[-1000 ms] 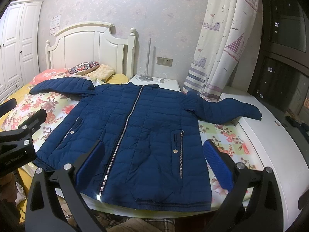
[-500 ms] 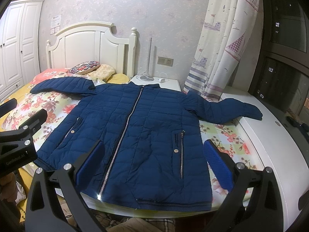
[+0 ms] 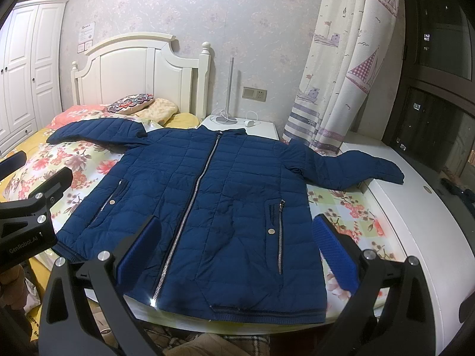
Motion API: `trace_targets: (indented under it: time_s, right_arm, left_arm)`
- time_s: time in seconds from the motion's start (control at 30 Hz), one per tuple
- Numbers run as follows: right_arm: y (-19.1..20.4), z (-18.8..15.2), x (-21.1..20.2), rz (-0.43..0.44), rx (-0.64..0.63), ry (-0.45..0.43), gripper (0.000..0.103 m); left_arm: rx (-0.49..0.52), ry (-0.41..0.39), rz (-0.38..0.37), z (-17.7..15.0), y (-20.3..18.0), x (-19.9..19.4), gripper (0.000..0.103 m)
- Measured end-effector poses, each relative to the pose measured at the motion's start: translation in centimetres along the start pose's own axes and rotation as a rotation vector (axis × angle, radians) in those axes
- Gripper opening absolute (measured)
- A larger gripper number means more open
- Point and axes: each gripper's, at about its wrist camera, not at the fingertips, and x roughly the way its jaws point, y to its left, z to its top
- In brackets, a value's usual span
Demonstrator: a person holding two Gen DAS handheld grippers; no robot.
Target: Fold large clothes
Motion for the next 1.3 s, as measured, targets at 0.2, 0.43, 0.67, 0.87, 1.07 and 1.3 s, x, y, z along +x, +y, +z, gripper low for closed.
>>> trace_targets:
  time_s: [0.2, 0.43, 0.67, 0.87, 1.07, 1.3]
  right_arm:
    - [0.3, -0.2, 0.2, 0.000, -0.002, 0.005, 0.101]
    - [-0.2, -0.9, 3.5, 0.058, 0.020, 0.040, 0.101]
    - [-7.3, -1.7, 13.3, 0.015, 0.214, 0.203, 0.101]
    - [-17.3, -1.5, 21.1, -0.061, 0.486, 0.266, 0.101]
    - [-26.7, 0.7, 28.1, -0.222, 0.611, 0.234, 0.101]
    - [-33.4, 2.1, 36.2, -0.284, 0.720, 0.270, 0.100]
  left_arm:
    - [-0.001, 0.005, -0.001, -0.2, 0.1, 0.2, 0.099]
    - [-0.005, 0.054, -0.028, -1.0, 0.2, 4.0, 0.099]
    - [-0.021, 0.264, -0.124, -0.2, 0.2, 17.7, 0.099]
    - [0.049, 0.369, -0.081, 0.9, -0.6, 29.2, 0.099]
    - [-0.030, 0.476, -0.054, 1.1, 1.5, 37.5, 0.099]
    - [-0.058, 0.506, -0.063, -0.5, 2.3, 39.0, 0.099]
